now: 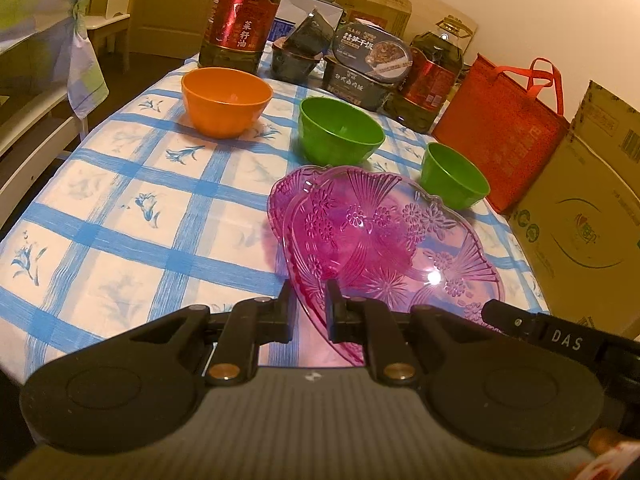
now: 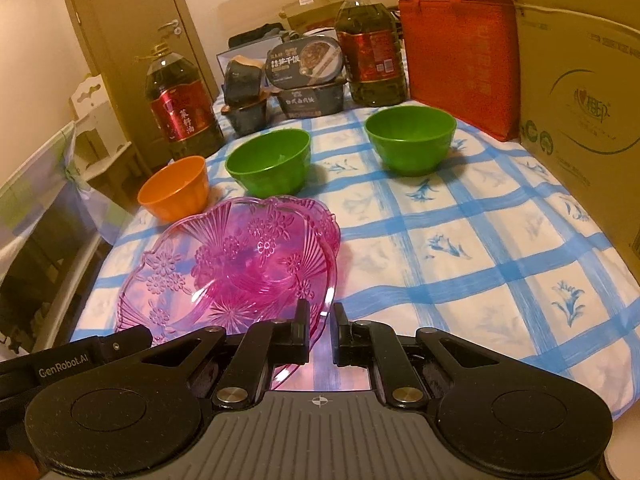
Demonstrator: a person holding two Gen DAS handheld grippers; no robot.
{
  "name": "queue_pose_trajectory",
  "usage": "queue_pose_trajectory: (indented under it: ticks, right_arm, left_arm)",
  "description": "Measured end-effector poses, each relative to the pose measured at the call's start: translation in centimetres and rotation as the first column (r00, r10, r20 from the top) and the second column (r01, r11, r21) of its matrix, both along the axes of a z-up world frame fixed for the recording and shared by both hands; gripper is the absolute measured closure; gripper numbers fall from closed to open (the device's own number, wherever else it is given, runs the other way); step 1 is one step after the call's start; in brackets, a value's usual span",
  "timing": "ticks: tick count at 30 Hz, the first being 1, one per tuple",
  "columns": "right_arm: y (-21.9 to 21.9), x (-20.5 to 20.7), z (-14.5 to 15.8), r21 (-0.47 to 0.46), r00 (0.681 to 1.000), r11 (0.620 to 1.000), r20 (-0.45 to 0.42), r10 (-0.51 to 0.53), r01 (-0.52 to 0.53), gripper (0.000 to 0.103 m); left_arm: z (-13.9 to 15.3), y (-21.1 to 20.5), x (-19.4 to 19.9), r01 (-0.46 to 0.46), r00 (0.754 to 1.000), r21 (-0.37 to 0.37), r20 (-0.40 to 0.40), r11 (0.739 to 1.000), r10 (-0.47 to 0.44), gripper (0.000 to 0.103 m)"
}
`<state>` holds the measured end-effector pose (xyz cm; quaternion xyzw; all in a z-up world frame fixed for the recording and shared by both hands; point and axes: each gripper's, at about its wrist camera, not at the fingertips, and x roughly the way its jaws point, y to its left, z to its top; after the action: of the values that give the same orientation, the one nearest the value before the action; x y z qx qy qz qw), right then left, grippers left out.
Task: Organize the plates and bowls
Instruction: 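Carry the pink plate with both tools onto the stacked plates, then open both tools and pull back from the plate stack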
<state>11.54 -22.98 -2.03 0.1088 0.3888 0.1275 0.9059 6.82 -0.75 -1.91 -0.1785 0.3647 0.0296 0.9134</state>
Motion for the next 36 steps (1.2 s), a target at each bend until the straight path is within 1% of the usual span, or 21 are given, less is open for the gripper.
queue_pose_trajectory:
  ticks: [4, 10, 18, 23, 29, 36]
  right_arm:
    - [0.3, 1.1, -0.1, -0.023, 1.0, 1.0, 0.006, 0.005, -0.005, 0.093]
    - [0.9, 4.0, -0.5, -0.038, 1.0, 0.999, 0.01, 0.01, -0.01, 0.093]
    - [1.9, 8.5, -2.5, -0.042, 1.0, 0.999, -0.023, 0.014, -0.015, 0.093]
    - [2.3, 10.9, -4.0, -0.041, 0.999, 0.999, -0.046, 0.011, -0.013, 0.093]
    - [2.6, 12.2, -5.2, -0.048, 0.997, 0.999, -0.069, 0.015, -0.019, 0.093]
    - [3.0, 12.6, -5.9, -0.053, 0.997, 0.998, -0.08, 0.018, -0.022, 0.092]
  left_arm:
    - [-0.1, -0.1, 1.2, 0.012, 1.0, 0.01, -0.001, 1.0, -0.012, 0.09]
    - [-0.5, 0.3, 4.5, 0.019, 1.0, 0.019, -0.013, 1.0, -0.019, 0.09]
    - [-2.5, 1.3, 9.4, 0.022, 0.998, 0.03, -0.061, 0.999, -0.021, 0.09]
    - [-3.8, 1.6, 11.7, 0.027, 0.996, 0.041, -0.091, 0.999, -0.023, 0.09]
    - [-4.7, 1.9, 13.4, 0.042, 0.993, 0.056, -0.111, 0.998, -0.036, 0.09]
    - [-5.5, 2.0, 14.0, 0.049, 0.991, 0.064, -0.129, 0.997, -0.041, 0.09]
